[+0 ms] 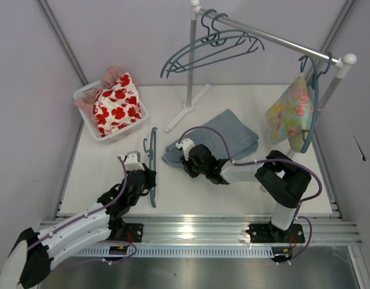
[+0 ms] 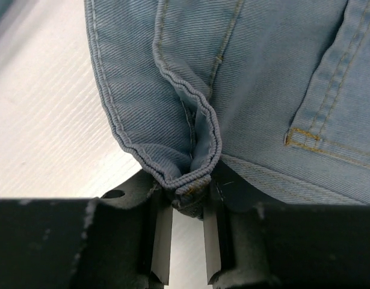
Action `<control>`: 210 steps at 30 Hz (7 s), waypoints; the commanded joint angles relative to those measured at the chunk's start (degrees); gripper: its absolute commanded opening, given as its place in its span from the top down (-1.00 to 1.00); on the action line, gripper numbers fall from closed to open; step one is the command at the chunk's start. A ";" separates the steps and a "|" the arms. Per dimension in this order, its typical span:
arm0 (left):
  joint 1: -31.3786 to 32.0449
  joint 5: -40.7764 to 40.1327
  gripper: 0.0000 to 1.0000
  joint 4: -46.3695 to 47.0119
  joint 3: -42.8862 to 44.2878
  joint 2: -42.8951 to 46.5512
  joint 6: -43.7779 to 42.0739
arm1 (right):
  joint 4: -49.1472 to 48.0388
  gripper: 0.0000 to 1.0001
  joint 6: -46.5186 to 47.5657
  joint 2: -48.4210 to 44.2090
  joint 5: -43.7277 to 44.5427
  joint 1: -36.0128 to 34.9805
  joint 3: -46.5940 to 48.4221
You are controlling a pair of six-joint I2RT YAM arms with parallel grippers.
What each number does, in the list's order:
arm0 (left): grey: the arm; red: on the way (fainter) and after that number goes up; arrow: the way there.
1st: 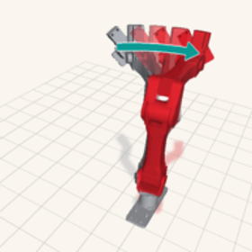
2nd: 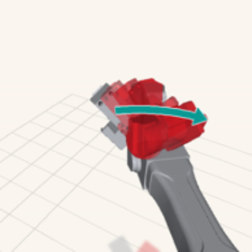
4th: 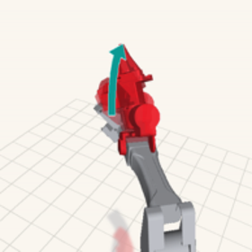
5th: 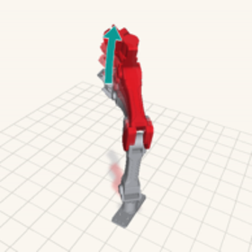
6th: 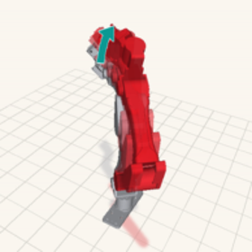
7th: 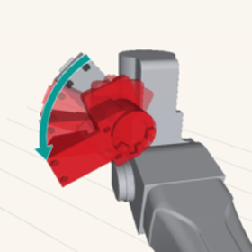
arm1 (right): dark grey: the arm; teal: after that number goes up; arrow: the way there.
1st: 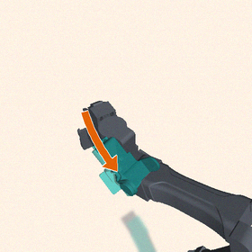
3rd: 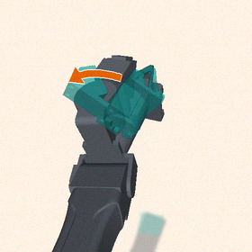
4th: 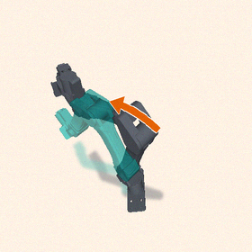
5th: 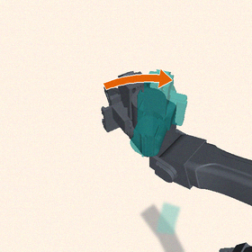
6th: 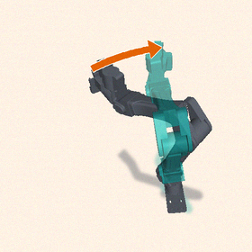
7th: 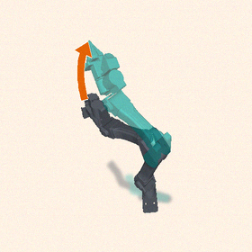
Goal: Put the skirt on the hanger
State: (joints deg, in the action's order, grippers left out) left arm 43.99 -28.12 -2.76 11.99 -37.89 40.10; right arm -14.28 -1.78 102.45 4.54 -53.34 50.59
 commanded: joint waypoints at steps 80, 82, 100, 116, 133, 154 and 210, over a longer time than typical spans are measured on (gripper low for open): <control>3.21 -0.01 1.00 14.54 -7.59 6.33 14.22 | 7.73 0.78 -24.31 -0.24 -14.36 3.33 7.69; 3.21 1.22 1.00 15.33 -8.03 7.12 13.17 | 1.58 0.80 -26.51 0.72 -18.06 2.89 7.59; 2.95 2.72 1.00 23.42 -10.67 5.64 11.85 | -23.06 0.88 -33.80 9.42 -31.07 -1.15 7.77; 2.86 3.33 1.00 26.40 -11.55 5.28 14.66 | -20.16 1.00 -38.82 14.70 -26.69 -1.41 12.70; 2.86 3.16 0.99 24.40 -15.25 5.11 14.76 | 1.78 0.60 -32.07 4.61 -20.30 4.48 15.76; 3.74 6.50 0.99 36.16 -12.34 -12.38 11.50 | 1.89 -0.26 -35.04 1.16 -26.16 2.10 16.65; -10.41 4.73 -0.39 -8.68 5.33 -7.10 16.87 | 9.19 1.00 -34.52 4.68 -8.05 1.13 16.91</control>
State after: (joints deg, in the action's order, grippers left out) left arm 34.61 -26.41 -14.15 14.09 -42.28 59.83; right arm -7.18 -37.52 107.72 -5.85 -53.34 69.17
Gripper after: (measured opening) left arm 0.692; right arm 0.056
